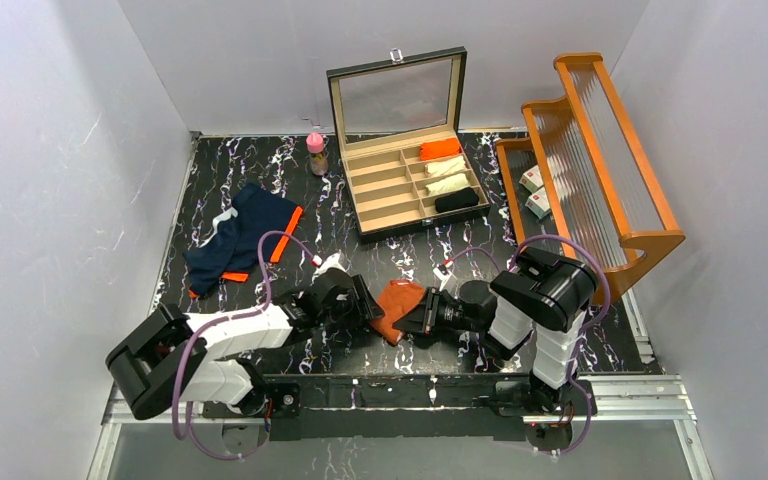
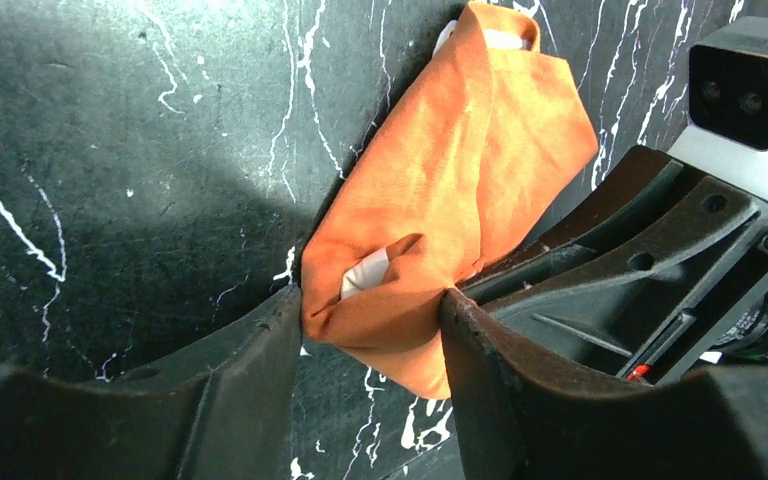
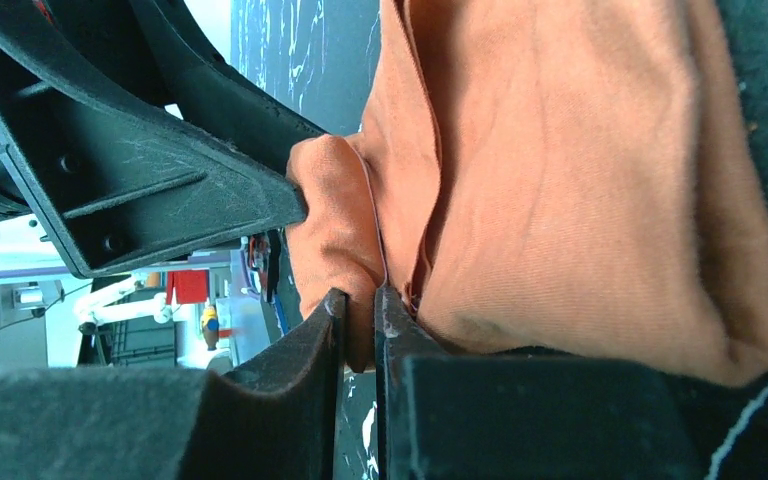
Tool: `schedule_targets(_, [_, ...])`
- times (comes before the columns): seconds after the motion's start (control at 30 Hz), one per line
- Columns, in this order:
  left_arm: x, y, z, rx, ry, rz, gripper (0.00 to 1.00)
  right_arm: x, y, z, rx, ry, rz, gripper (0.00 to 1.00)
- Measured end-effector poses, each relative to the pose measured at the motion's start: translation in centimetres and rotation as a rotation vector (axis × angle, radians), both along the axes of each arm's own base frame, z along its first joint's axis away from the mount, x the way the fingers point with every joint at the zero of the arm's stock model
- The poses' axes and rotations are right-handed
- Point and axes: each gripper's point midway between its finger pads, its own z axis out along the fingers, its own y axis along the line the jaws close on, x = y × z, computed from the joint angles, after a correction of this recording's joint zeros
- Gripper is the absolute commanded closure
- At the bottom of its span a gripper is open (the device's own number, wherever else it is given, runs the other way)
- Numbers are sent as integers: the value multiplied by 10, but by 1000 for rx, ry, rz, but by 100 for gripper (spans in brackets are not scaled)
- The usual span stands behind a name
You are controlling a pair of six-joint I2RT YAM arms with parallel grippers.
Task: Roll the underwear
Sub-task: Roll the underwear to the center of the board.
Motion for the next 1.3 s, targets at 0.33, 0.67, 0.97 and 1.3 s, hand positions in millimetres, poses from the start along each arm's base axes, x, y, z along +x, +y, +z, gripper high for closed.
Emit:
schedule_targets(0.33, [10, -9, -8, 39, 18, 5, 84, 3, 2, 7, -45, -68, 42, 45])
schedule_targets(0.67, [16, -21, -7, 43, 20, -3, 87, 35, -5, 42, -300, -462, 91, 35])
schedule_targets(0.97, [15, -20, -6, 55, 28, -3, 87, 17, -13, 51, -488, -794, 227, 37])
schedule_targets(1.3, [14, -18, -6, 64, 34, -2, 87, -7, 16, 45, -600, -1067, 396, 48])
